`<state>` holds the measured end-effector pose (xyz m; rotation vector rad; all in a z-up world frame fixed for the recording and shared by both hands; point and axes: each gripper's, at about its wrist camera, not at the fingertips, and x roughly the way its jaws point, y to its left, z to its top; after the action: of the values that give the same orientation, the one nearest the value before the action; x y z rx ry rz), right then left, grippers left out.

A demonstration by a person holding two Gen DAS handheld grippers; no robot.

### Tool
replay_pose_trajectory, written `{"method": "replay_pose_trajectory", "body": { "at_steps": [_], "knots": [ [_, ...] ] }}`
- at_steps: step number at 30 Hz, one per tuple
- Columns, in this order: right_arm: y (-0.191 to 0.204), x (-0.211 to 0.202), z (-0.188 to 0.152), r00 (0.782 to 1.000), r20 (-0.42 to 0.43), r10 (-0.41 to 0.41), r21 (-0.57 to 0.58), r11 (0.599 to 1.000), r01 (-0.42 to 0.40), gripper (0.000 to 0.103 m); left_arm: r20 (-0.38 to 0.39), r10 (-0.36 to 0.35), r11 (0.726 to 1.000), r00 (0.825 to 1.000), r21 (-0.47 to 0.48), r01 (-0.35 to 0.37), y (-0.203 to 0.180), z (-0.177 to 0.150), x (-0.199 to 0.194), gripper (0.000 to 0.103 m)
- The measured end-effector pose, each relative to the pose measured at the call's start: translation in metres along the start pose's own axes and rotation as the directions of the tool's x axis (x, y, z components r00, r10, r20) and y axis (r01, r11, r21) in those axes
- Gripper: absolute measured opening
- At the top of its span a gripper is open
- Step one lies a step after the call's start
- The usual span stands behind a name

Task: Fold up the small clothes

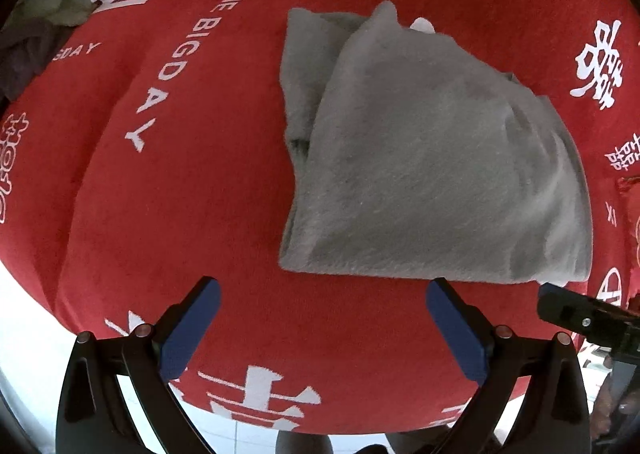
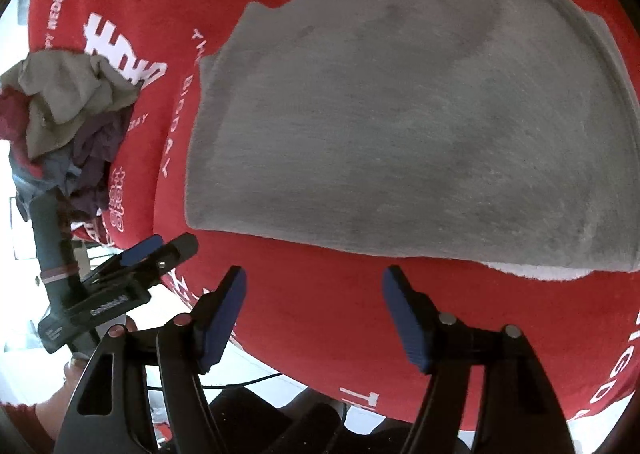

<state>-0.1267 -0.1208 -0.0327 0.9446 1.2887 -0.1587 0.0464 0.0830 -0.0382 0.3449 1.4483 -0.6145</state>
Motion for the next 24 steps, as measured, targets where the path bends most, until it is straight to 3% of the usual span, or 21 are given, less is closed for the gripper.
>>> {"method": "replay_pose_trajectory", "body": {
  "at_steps": [14,24],
  "knots": [
    [-0.035,0.005,0.004,0.998,-0.023,0.053,0.115,0.992,-0.050,0.074,-0.040,0.021,0.997,0.999,-0.069,-0.024,-0.006,0.009,0.013,0.103],
    [-0.048,0.017,0.002,0.988,-0.010,0.156,0.213,0.965,-0.151,0.074,-0.060,-0.008,0.976,0.998,-0.219,-0.005,0.024,0.009,0.020,0.103]
  ]
}}
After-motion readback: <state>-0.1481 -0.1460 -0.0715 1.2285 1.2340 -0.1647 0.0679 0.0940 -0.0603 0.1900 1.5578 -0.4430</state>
